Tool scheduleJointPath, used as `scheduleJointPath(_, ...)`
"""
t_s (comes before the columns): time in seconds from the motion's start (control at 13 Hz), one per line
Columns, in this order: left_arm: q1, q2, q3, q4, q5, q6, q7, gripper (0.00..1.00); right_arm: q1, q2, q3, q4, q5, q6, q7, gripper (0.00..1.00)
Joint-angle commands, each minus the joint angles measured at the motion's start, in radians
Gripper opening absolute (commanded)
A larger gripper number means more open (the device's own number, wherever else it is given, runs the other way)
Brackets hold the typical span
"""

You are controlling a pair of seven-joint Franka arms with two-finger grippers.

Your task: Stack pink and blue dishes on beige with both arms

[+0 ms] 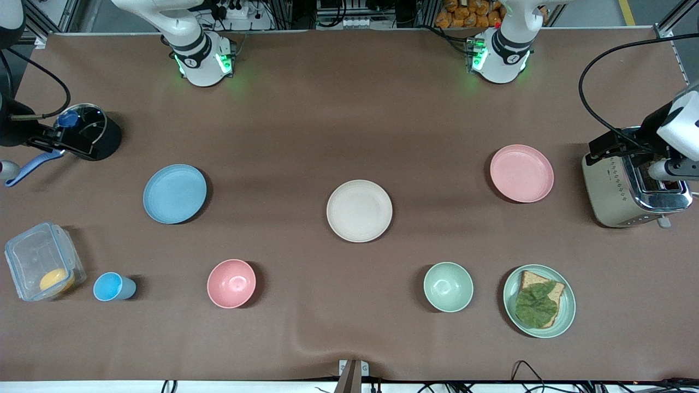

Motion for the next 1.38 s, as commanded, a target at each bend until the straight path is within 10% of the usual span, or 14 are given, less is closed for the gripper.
scheduleJointPath(0.0, 0.004, -0.015, -0.008, -0.008, 0.023, -0.003, -0.005, 1.0, -0.005, 0.0, 0.002, -0.005, -0.014, -0.002, 0.007, 1.0)
scheduleJointPath(0.69, 0.004, -0.015, -0.009, -0.009, 0.023, -0.006, -0.004, 1.0, -0.083, 0.254, 0.002, -0.03, 0.012, 0.074, -0.177, 1.0)
scheduleJointPath(1.31, 0.004, -0.014, -0.014, -0.017, 0.023, -0.009, -0.005, 1.0, -0.255, 0.278, 0.003, -0.427, 0.108, 0.58, -0.49, 1.0)
